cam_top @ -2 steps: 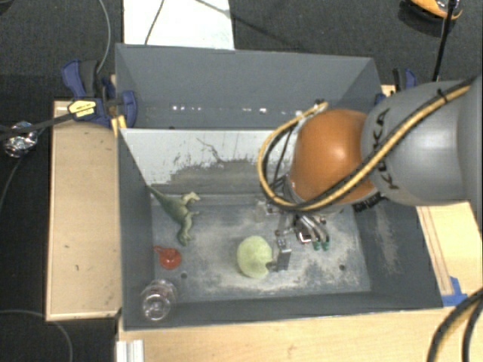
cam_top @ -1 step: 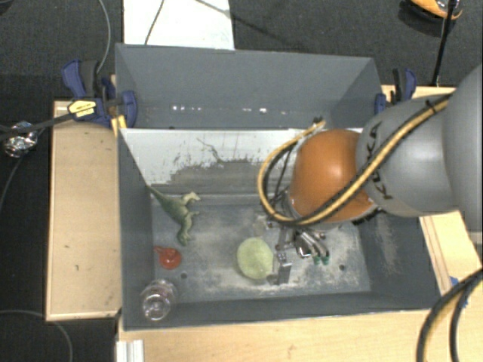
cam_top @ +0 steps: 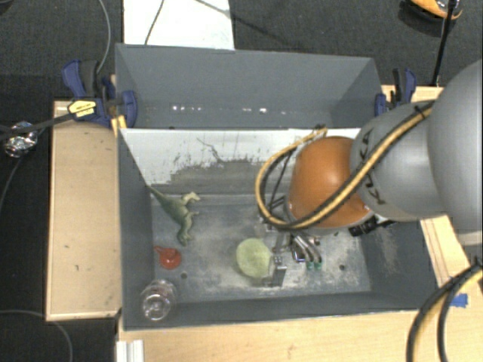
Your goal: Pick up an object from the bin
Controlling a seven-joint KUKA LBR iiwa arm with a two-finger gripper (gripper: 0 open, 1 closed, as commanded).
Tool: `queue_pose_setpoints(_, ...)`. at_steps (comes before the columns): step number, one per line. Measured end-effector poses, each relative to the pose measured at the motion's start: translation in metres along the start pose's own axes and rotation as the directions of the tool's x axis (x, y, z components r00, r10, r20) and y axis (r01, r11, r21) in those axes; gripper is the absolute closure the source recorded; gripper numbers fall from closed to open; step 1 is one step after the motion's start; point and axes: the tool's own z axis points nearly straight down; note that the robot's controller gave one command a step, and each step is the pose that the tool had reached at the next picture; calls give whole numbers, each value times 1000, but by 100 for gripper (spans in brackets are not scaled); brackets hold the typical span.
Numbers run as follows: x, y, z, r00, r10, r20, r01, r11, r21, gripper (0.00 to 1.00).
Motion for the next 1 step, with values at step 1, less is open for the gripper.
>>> queue_pose_setpoints(1, 1, 5, 6, 1000, 25, -2, -25, 1000, -1, 100)
